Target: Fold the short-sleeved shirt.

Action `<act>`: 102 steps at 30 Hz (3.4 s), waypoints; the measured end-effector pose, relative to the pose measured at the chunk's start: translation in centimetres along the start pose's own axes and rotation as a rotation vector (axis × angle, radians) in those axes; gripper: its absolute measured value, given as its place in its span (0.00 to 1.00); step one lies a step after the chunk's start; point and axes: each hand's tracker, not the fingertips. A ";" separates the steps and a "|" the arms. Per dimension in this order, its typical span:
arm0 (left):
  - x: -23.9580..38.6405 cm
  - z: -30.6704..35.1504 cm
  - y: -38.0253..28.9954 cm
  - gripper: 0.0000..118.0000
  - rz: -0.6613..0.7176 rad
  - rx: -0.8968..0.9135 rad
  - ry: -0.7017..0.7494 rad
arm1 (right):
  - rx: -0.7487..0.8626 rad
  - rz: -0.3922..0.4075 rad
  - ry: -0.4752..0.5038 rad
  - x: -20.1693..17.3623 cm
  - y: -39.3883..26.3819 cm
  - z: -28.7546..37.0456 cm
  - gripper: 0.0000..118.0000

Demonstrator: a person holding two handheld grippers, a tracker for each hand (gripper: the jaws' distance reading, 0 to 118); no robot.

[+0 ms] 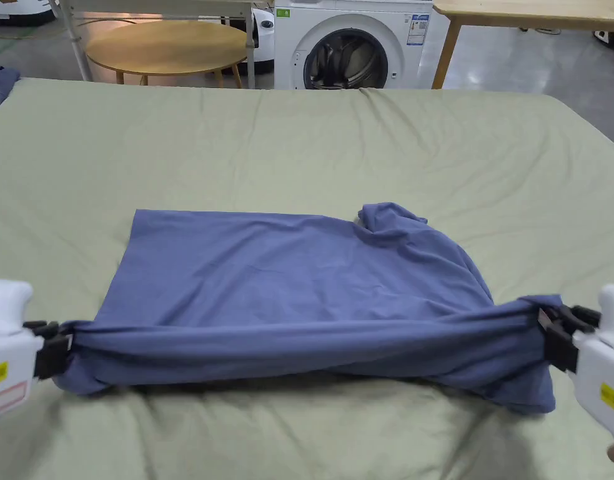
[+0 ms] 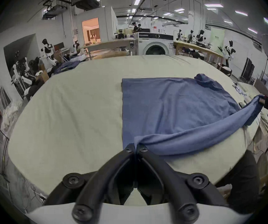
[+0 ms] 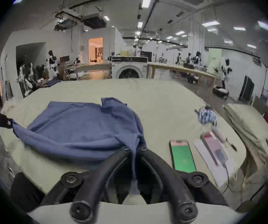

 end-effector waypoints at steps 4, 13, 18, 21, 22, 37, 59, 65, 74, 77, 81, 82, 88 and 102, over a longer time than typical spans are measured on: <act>0.6 -6.4 3.2 0.00 0.025 -0.137 0.012 | -0.101 0.028 -0.025 -0.5 0.6 -7.3 0.01; 2.0 -5.3 2.9 0.42 0.125 -0.021 0.061 | -0.145 0.021 -0.048 -1.2 -0.4 -8.8 0.47; 5.6 1.8 -0.6 0.74 0.105 0.326 0.113 | 0.024 0.005 0.045 -3.9 -0.8 -1.2 0.80; 8.1 4.3 -4.2 0.74 0.035 0.406 0.148 | 0.071 -0.030 0.096 -6.0 -2.5 2.3 0.80; 8.2 4.3 -5.1 0.74 0.012 0.401 0.167 | 0.082 -0.043 0.116 -6.5 -3.0 3.0 0.79; 2.9 0.0 -9.2 0.00 0.147 0.169 0.115 | 0.051 -0.079 0.116 -6.1 -6.6 4.6 0.00; 4.1 -6.4 -3.7 0.04 0.062 0.002 0.181 | -0.159 -0.149 0.011 2.6 -7.9 -2.7 0.83; 4.4 -5.4 -2.0 0.02 0.053 0.023 0.167 | -0.204 -0.105 0.023 2.1 -8.3 -7.0 0.88; 2.9 -3.1 -1.5 0.02 0.067 0.068 0.144 | -0.171 -0.136 0.107 1.9 -5.4 -3.6 0.04; 2.6 0.3 -1.1 0.02 0.068 0.129 0.137 | -0.120 -0.121 0.137 1.9 -3.3 -0.2 0.04; 2.2 4.9 -2.0 0.02 0.036 0.179 0.124 | -0.101 -0.033 0.127 1.8 -2.1 3.8 0.04; 1.8 5.4 -2.6 0.02 0.040 0.173 0.120 | -0.105 -0.019 0.122 1.8 -2.2 4.5 0.04; 1.7 5.5 -10.0 0.02 0.148 0.109 0.063 | -0.210 -0.055 0.101 1.2 -8.8 4.0 0.05; 4.9 8.2 -6.6 1.00 0.051 0.315 0.151 | 0.142 -0.020 0.129 -4.5 -2.7 7.5 1.00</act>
